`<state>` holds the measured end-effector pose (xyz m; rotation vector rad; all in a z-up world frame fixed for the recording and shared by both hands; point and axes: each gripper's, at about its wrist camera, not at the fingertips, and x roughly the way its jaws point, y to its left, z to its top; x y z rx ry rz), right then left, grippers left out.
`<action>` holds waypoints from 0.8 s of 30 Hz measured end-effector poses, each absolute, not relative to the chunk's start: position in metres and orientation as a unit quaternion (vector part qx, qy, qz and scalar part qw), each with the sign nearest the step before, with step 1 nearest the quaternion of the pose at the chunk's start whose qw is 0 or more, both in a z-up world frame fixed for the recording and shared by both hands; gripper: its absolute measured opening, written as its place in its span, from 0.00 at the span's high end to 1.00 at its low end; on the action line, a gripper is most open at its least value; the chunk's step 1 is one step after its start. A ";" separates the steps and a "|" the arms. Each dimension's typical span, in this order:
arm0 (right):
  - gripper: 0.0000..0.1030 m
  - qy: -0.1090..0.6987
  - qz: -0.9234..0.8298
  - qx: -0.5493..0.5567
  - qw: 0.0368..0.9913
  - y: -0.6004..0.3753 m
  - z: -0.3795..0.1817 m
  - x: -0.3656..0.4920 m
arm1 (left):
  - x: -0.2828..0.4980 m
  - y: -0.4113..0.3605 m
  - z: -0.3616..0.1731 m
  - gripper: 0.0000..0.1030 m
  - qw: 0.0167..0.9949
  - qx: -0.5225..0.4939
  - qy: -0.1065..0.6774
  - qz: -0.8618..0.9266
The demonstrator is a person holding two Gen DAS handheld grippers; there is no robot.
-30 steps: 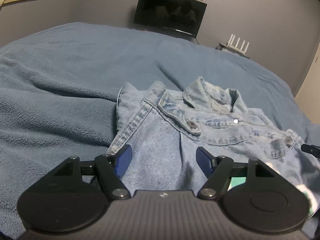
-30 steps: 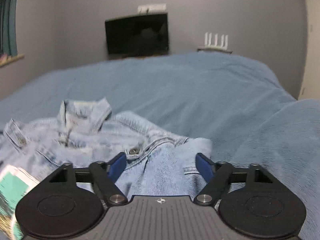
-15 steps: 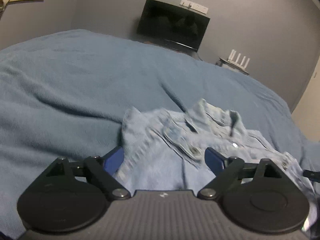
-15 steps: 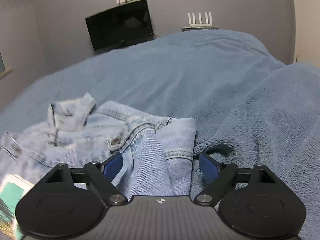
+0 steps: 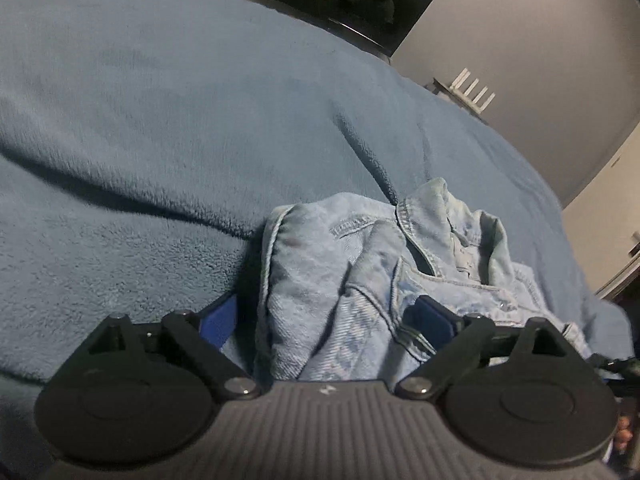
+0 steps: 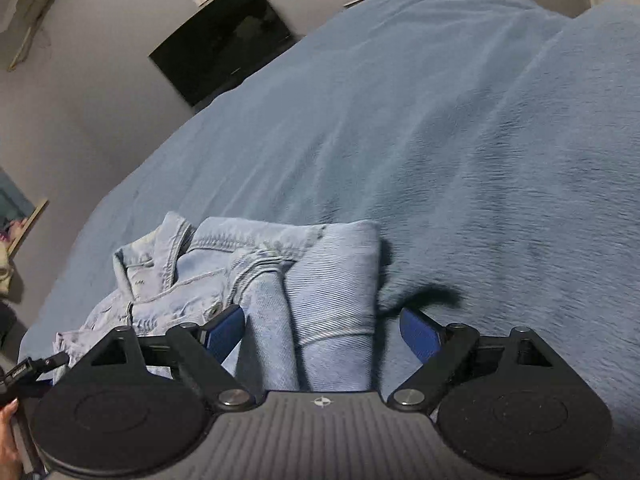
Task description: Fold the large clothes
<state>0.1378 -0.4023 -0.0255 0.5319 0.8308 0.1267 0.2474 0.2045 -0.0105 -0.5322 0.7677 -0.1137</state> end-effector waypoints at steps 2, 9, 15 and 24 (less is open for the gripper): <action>0.15 0.405 0.075 0.254 0.875 -0.397 -0.029 0.147 | 0.251 0.208 -0.014 0.09 0.888 -0.265 0.371 -0.067; 0.30 0.403 0.093 0.244 0.877 -0.386 -0.040 0.170 | 0.263 0.202 -0.018 0.54 0.890 -0.231 0.383 -0.088; 0.81 0.325 0.112 0.147 0.927 -0.358 -0.004 0.146 | 0.247 0.194 0.010 0.77 0.916 -0.222 0.315 -0.111; 0.53 0.351 0.048 0.150 0.923 -0.358 -0.021 0.160 | 0.256 0.202 -0.016 0.54 0.902 -0.244 0.353 -0.053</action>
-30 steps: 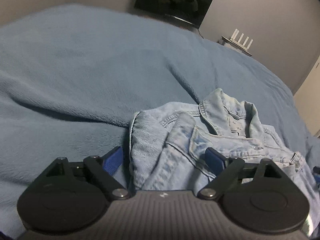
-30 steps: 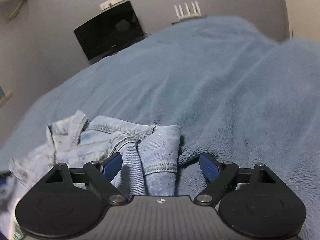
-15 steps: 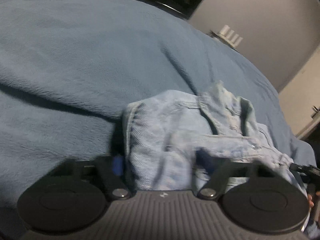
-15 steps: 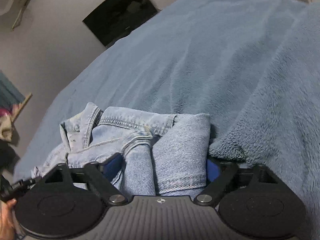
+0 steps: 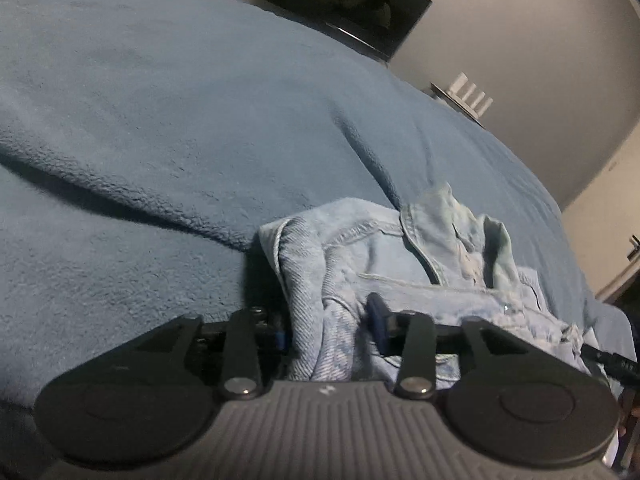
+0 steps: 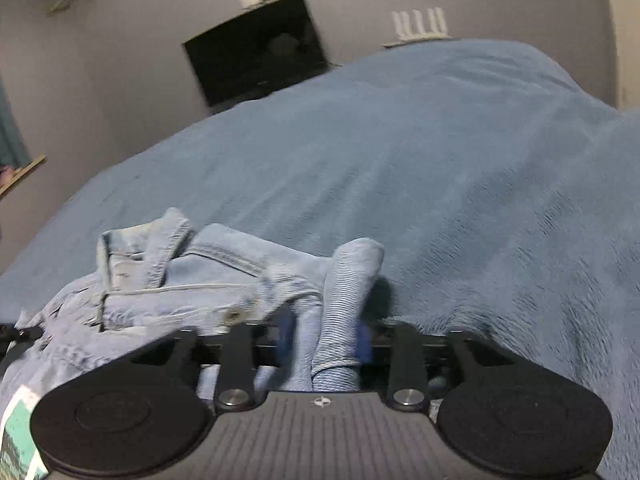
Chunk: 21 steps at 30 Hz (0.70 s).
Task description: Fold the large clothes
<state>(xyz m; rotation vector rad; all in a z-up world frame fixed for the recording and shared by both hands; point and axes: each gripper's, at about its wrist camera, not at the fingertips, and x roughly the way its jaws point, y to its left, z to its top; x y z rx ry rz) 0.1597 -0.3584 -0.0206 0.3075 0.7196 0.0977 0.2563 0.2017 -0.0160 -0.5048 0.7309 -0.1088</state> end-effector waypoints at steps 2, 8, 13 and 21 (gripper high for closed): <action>0.40 0.343 0.033 0.151 0.927 -0.360 -0.015 0.156 | 0.251 0.198 -0.006 0.45 0.913 -0.220 0.342 -0.035; 0.29 0.255 0.027 0.107 0.961 -0.350 0.018 0.129 | 0.228 0.175 0.051 0.26 0.961 -0.181 0.204 -0.046; 0.68 0.247 0.130 0.055 0.959 -0.282 0.031 0.157 | 0.281 0.122 0.053 0.28 0.950 -0.147 0.252 -0.108; 0.89 0.306 0.198 -0.037 0.931 -0.182 -0.018 0.227 | 0.367 0.077 0.000 0.77 0.937 -0.077 0.341 -0.011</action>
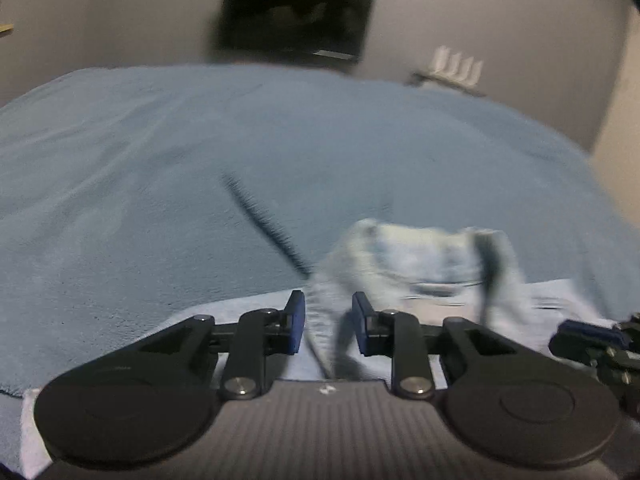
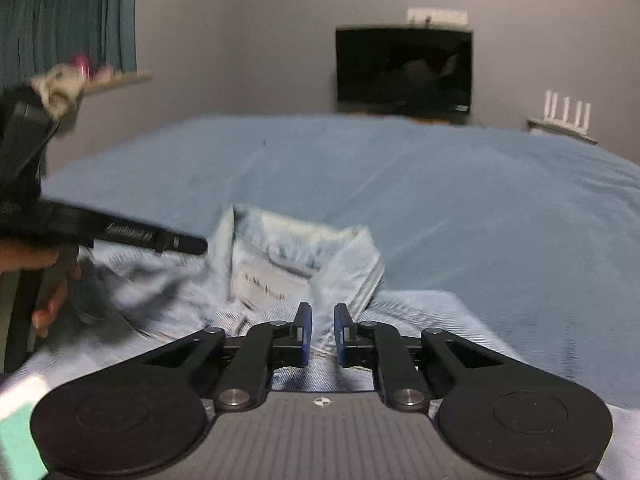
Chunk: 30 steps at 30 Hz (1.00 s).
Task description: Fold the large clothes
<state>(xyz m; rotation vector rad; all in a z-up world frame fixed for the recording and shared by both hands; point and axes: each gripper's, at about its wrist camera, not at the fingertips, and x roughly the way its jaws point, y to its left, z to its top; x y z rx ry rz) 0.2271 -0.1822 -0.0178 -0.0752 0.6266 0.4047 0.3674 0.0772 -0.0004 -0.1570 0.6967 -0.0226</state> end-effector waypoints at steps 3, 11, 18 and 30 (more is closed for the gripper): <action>0.92 0.346 0.182 -0.039 0.920 -0.179 -0.039 0.252 | 0.384 0.083 -0.021 0.77 0.933 -0.083 0.350 -0.008; 0.93 0.366 0.143 0.036 0.919 -0.186 -0.065 0.295 | 0.412 0.087 -0.043 0.76 0.928 -0.091 0.361 0.002; 0.57 0.313 0.152 0.093 0.933 -0.209 -0.031 0.236 | 0.358 0.092 -0.008 0.44 0.932 -0.111 0.345 -0.016; 0.49 0.389 0.165 -0.009 0.906 -0.205 -0.018 0.093 | 0.172 0.020 0.011 0.27 0.915 0.112 0.381 -0.076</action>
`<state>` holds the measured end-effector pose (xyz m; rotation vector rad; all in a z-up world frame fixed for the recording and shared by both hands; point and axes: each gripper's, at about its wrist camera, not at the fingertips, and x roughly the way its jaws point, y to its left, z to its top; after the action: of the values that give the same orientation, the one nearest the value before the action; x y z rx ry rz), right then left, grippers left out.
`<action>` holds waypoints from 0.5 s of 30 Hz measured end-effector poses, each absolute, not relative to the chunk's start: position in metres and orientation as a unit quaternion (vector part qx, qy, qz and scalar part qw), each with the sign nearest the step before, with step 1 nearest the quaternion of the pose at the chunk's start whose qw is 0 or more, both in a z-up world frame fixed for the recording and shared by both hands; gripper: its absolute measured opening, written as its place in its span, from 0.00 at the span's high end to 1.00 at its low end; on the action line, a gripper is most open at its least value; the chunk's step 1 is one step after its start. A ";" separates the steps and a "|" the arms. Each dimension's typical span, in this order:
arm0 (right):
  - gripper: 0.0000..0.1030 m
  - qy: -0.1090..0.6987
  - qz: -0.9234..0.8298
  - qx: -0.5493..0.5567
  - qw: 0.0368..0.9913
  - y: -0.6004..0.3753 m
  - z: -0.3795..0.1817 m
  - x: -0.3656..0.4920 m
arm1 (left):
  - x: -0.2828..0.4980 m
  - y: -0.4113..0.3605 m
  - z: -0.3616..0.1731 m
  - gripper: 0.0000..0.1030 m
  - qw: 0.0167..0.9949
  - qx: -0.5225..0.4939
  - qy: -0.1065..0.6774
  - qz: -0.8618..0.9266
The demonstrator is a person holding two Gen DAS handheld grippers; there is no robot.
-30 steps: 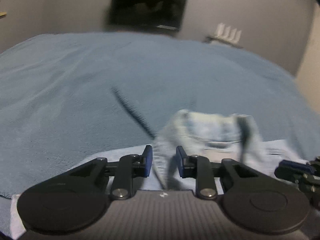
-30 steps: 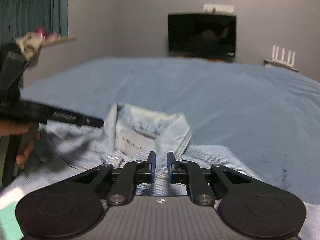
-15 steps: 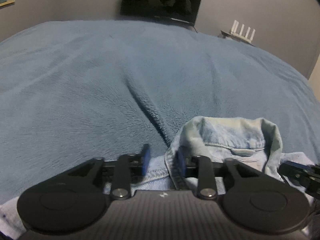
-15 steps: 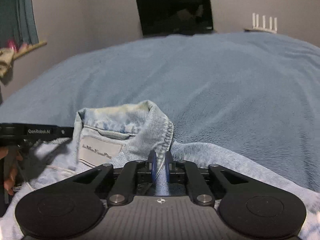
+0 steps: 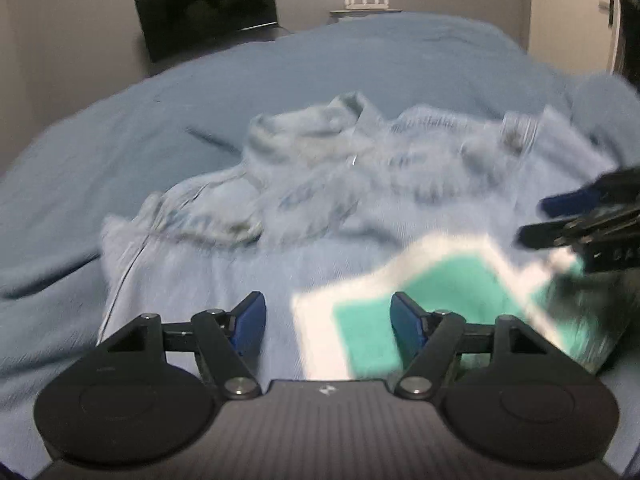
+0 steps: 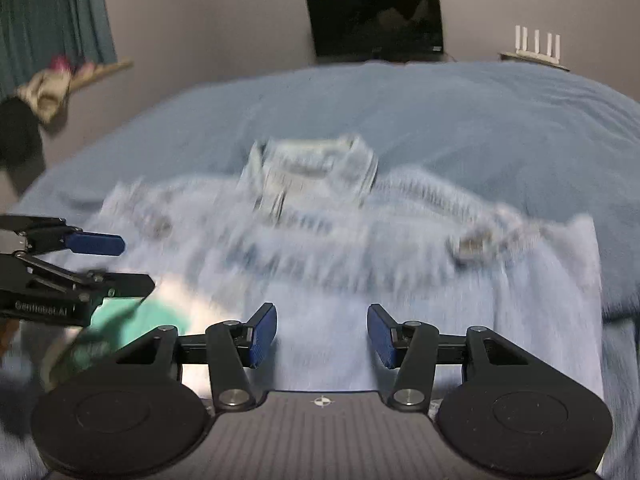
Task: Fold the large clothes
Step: 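Grasp a denim sleeve cuff with the right gripper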
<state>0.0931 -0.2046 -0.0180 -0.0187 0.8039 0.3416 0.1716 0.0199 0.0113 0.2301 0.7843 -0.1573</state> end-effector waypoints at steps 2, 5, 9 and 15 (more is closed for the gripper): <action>0.52 0.373 0.135 -0.081 0.915 -0.206 -0.025 0.074 | 0.160 0.029 0.001 0.24 0.917 0.134 0.369 -0.067; 0.73 0.358 0.094 -0.088 0.925 -0.223 -0.024 0.061 | 0.157 0.050 0.001 0.16 0.918 0.100 0.382 -0.044; 0.98 0.357 0.061 -0.025 0.932 -0.252 -0.022 0.054 | 0.141 0.068 0.001 0.14 0.916 0.084 0.391 -0.016; 0.35 0.311 0.076 0.147 0.936 -0.287 0.002 0.016 | 0.119 0.070 0.011 0.12 0.934 0.059 0.353 -0.015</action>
<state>0.0165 -0.2868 0.0019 0.3013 0.6355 0.1544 0.1192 0.0700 0.0109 0.1201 0.7215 -0.0311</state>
